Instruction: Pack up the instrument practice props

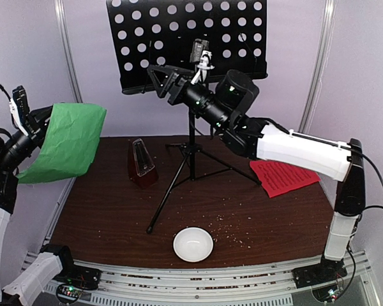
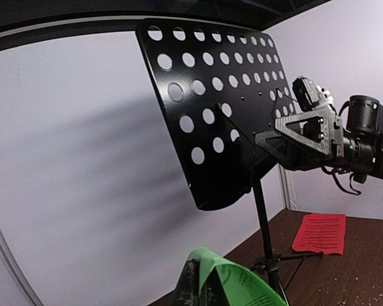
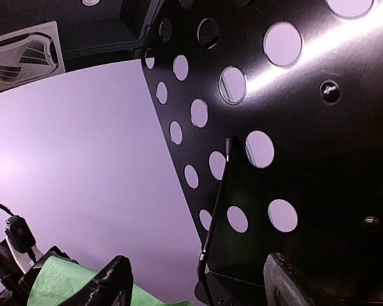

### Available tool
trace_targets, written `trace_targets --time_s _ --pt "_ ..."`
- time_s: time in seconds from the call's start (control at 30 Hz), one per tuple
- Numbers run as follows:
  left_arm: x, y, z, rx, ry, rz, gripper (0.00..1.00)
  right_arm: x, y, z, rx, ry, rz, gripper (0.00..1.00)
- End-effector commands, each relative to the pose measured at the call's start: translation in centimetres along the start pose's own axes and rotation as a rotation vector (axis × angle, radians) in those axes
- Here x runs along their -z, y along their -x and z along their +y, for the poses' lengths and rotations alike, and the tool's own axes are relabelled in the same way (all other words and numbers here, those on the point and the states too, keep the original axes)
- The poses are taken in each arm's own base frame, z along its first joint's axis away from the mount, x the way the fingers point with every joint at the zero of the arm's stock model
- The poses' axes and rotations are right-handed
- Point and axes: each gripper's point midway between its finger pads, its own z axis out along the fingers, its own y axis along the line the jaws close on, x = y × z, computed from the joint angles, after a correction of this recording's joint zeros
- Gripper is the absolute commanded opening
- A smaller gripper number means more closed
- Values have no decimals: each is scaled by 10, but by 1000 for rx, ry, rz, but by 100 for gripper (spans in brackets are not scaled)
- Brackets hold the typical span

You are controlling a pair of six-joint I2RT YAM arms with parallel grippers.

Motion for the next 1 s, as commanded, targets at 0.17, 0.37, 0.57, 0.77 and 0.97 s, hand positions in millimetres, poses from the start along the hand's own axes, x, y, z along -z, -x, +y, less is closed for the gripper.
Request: trace_targets --time_s 0.17,0.37,0.57,0.77,0.97 --pt "-4 -24 -37 69 -232 35 0 70 20 8 125 -5 109 89" --pt "-23 -40 -58 138 -339 76 0 107 -17 -40 161 -198 276 92" --pt "-39 -35 -80 203 -449 57 0 145 -50 -47 -82 -83 303 94" --pt "-63 -34 -111 241 -536 30 0 167 -62 -42 -190 -40 312 97" --pt "-92 -24 -152 229 -629 -1 0 203 -64 -29 -301 16 294 99"
